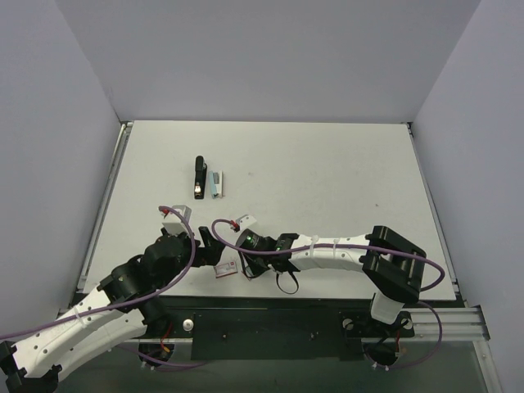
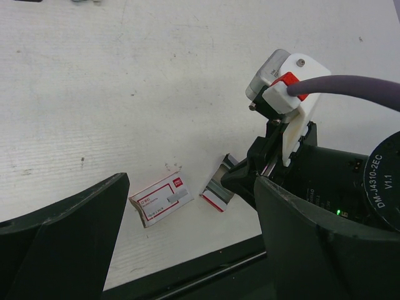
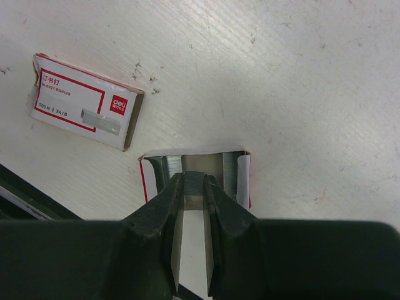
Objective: Unload the staples from the stapler
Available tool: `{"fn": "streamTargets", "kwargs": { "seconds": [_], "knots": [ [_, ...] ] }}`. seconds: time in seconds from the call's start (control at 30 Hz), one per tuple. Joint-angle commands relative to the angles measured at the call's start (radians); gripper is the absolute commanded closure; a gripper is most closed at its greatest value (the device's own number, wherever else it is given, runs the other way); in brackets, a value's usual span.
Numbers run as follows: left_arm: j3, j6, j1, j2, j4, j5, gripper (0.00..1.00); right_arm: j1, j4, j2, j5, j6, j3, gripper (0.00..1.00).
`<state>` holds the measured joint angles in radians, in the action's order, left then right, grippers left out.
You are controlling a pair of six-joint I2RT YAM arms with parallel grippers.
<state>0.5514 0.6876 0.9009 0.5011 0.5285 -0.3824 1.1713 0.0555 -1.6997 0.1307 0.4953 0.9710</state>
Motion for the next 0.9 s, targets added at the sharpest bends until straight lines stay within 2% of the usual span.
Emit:
{"fn": "streamTargets", "kwargs": {
  "seconds": [0.0,0.33,0.53,0.87],
  "knots": [
    [0.024,0.001,0.001,-0.006,-0.005,-0.013,0.07,-0.001,-0.002,-0.011,0.018,0.0,0.018,0.94],
    [0.025,0.001,0.001,0.008,-0.012,-0.01,0.07,-0.001,0.001,-0.012,0.029,0.002,0.012,0.93],
    [0.03,-0.002,0.001,0.017,-0.015,-0.009,0.07,0.001,0.001,-0.011,0.035,0.003,0.005,0.86],
    [0.041,-0.003,0.003,0.025,-0.019,-0.006,0.07,-0.001,0.004,-0.012,0.03,0.002,0.005,0.83]
  ]
}}
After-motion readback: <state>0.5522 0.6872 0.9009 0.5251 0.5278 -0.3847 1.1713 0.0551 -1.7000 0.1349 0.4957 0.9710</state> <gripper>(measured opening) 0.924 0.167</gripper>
